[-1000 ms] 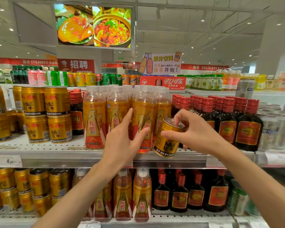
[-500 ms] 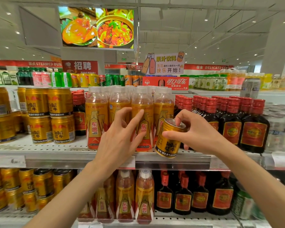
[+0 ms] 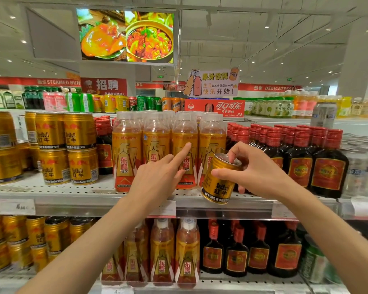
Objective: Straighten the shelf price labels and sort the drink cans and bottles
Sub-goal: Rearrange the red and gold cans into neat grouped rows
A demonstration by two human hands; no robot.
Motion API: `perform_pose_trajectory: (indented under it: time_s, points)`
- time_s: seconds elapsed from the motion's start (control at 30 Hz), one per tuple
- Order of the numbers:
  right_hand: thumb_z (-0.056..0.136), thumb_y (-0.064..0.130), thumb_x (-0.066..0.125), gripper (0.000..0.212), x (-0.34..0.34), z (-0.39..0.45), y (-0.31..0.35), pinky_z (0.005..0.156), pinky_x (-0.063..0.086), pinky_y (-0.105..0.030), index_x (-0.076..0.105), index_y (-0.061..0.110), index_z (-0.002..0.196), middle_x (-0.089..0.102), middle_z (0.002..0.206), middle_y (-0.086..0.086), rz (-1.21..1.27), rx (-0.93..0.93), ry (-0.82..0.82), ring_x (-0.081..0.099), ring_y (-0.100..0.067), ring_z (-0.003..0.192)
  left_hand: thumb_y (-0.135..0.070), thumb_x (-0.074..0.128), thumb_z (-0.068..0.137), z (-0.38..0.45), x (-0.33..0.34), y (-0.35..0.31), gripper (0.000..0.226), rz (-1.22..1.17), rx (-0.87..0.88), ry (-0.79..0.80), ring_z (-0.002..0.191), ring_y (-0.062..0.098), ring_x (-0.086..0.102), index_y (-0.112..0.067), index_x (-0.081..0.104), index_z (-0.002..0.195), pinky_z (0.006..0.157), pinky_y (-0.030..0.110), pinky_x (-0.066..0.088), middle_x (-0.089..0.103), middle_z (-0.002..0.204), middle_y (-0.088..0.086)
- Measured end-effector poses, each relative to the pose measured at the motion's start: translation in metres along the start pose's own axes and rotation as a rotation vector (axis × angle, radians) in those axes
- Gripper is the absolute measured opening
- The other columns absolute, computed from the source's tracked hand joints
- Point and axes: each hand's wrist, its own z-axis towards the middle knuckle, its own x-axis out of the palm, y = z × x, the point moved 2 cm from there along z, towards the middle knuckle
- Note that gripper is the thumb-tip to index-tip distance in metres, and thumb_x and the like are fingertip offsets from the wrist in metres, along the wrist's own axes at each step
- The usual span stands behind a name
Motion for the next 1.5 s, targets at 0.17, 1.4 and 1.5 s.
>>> perform_pose_trajectory:
  time_s: [0.17,1.4,1.5]
  points:
    - [0.082,0.046,0.08,0.042,0.005,-0.005,-0.002,0.052,0.053,-0.02,0.052,0.017,0.095,0.072,0.102,0.007,0.122,0.035,-0.055,0.065,-0.007,0.049,-0.028,0.065,0.1,-0.022,-0.007,-0.003,0.053,-0.572,-0.2,-0.106,0.071,0.008,0.061,-0.029,0.049,0.15,0.071,0.02,0.057,0.065,0.092,-0.015]
    - [0.072,0.037,0.078,0.037,0.196,-0.123,-0.004,0.043,0.049,-0.023,0.049,0.018,0.084,0.071,0.093,0.008,0.66,0.315,-0.238,0.055,-0.012,0.043,-0.029,0.069,0.096,-0.231,0.005,0.064,0.029,-0.852,-0.748,0.087,0.103,0.002,0.065,-0.03,0.066,0.125,0.086,0.014,0.052,0.069,0.112,-0.013]
    - [0.068,0.038,0.078,0.039,0.213,-0.124,0.001,0.043,0.049,-0.024,0.049,0.019,0.084,0.071,0.093,0.01,0.652,0.34,-0.206,0.055,-0.013,0.041,-0.038,0.067,0.096,-0.252,0.006,0.08,0.028,-0.825,-0.818,0.113,0.105,-0.002,0.065,-0.037,0.065,0.124,0.086,0.021,0.055,0.07,0.112,-0.018]
